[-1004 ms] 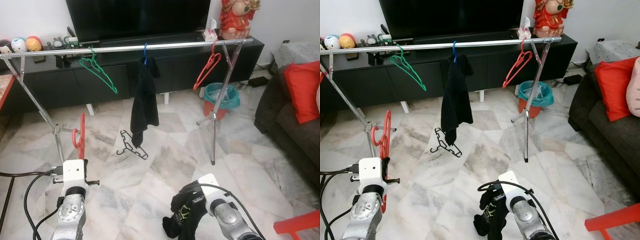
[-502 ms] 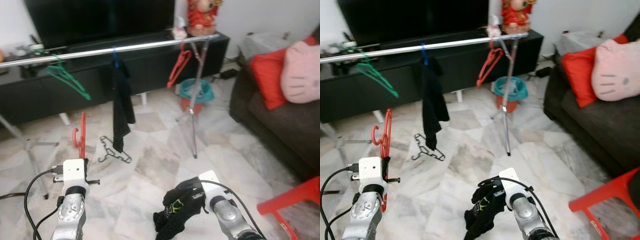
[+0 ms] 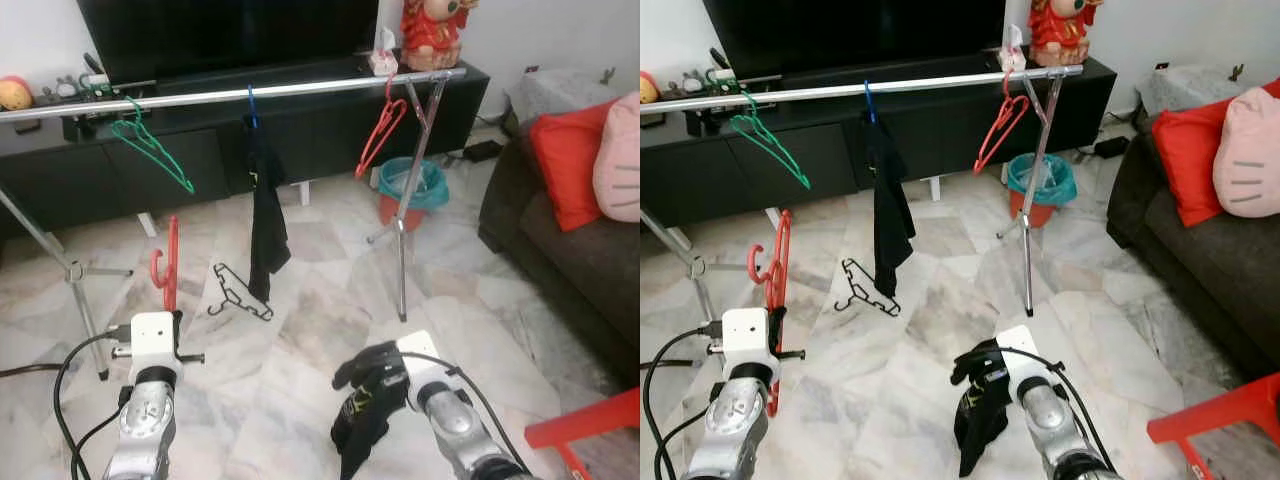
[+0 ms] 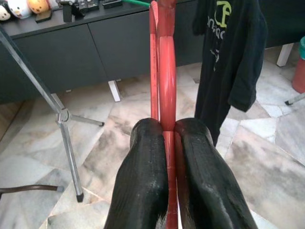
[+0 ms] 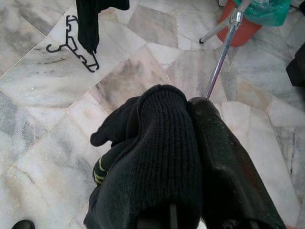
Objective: Hang hanger
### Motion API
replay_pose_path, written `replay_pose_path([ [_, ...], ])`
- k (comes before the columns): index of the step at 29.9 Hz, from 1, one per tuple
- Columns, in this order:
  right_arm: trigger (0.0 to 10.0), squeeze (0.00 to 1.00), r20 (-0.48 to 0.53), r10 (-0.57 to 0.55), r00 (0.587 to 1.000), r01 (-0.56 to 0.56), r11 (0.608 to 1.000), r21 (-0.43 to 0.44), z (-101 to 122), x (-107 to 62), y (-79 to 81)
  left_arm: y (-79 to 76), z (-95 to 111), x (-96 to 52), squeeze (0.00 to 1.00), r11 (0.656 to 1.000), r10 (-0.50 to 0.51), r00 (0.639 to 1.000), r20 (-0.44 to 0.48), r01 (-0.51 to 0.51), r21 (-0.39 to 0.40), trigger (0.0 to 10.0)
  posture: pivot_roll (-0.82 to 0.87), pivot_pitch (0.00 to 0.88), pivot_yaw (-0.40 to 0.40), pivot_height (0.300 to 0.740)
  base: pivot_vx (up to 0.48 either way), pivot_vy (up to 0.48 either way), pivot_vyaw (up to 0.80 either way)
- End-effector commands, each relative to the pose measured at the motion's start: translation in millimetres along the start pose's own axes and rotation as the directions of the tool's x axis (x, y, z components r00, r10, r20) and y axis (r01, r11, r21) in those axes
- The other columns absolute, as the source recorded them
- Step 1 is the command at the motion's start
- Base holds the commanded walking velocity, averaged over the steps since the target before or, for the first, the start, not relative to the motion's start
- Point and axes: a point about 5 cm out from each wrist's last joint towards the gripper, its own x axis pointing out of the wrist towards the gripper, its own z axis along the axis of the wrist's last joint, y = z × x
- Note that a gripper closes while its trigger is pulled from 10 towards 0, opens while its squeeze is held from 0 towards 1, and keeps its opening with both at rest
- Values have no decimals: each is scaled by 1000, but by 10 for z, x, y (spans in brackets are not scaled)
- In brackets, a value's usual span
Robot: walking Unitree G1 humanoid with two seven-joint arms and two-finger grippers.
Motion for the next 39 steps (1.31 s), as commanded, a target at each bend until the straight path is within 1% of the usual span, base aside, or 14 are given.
replay_pose_path([
  [1, 10000, 0, 21, -25, 999, 24, 999, 23, 60, 20, -32, 16, 3, -14, 0, 1000, -1, 1000, 5, 1, -4, 10000, -66, 0, 24, 736, -281, 0, 0],
  [7, 10000, 0, 27, -31, 999, 31, 999, 19, 78, 25, -41, 13, 6, -16, 0, 1000, -1, 1000, 6, 1, -4, 10000, -65, 0, 24, 736, -289, 0, -739],
  [12, 10000, 0, 39, -33, 999, 32, 999, 17, 95, 26, -33, 16, -4, -17, 0, 1000, -4, 1000, 2, 4, -2, 10000, -69, 0, 36, 736, -290, 0, 0],
  [16, 10000, 0, 43, -40, 998, 39, 999, 24, 120, 37, -37, 19, 16, 16, 0, 1000, -12, 1000, 5, 12, 1, 10000, -74, 0, 43, 736, -292, 0, 0],
  [22, 10000, 0, 40, -44, 998, 43, 999, 27, 110, 34, -35, 10, 24, 21, 0, 1000, -18, 1000, 8, 18, 2, 10000, -72, 0, 47, 736, -289, 0, 0],
  [39, 10000, 0, 43, -44, 998, 44, 999, 17, 104, 28, -50, 12, 15, 2, 0, 1000, -8, 1000, 5, 8, 0, 10000, -66, 0, 34, 736, -289, 0, 0],
])
